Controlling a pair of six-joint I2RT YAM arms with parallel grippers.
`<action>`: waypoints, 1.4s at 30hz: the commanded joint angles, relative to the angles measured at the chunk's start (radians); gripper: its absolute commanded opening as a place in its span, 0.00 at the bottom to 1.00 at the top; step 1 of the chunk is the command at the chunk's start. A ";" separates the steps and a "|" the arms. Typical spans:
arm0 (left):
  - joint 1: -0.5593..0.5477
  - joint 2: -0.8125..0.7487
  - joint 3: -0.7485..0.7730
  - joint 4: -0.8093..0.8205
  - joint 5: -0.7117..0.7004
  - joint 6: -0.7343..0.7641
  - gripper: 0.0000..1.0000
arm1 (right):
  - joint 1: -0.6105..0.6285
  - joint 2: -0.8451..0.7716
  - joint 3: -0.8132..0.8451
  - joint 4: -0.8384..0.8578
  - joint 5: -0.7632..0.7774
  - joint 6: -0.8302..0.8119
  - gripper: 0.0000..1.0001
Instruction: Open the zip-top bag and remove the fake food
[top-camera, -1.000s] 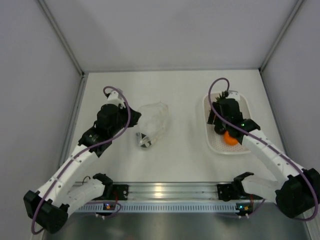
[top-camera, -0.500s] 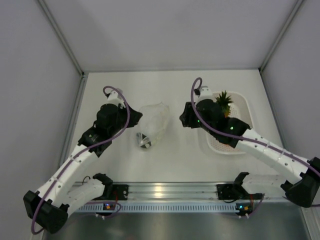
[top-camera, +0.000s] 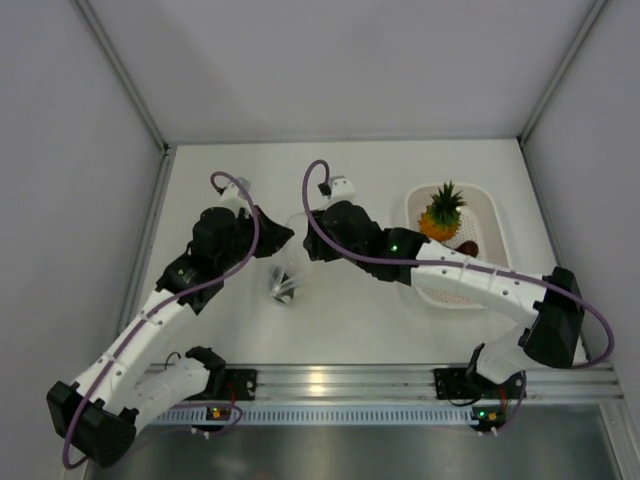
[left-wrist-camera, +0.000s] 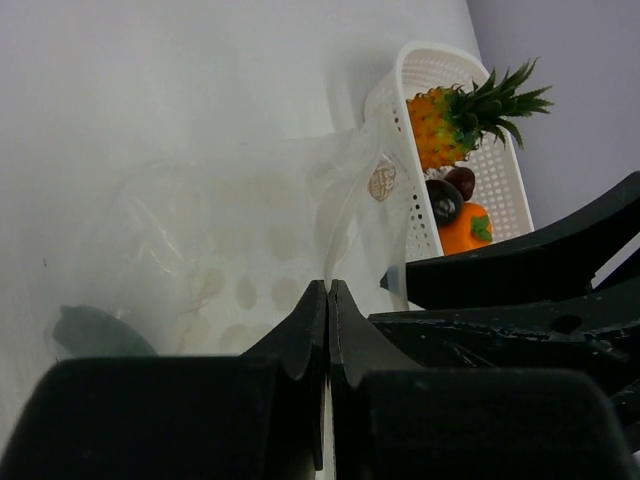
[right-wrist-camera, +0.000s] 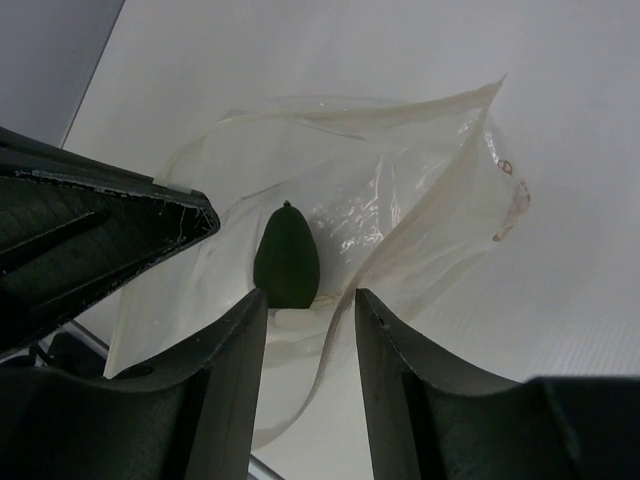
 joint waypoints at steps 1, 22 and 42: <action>-0.004 -0.036 -0.005 0.101 0.028 -0.038 0.00 | 0.030 0.038 0.081 0.053 0.045 0.061 0.41; -0.002 -0.087 -0.066 0.107 -0.192 -0.110 0.00 | 0.107 -0.028 0.101 0.025 0.153 0.056 0.41; -0.005 -0.162 -0.123 0.131 -0.275 -0.210 0.00 | 0.087 0.158 0.309 -0.001 0.093 0.015 0.41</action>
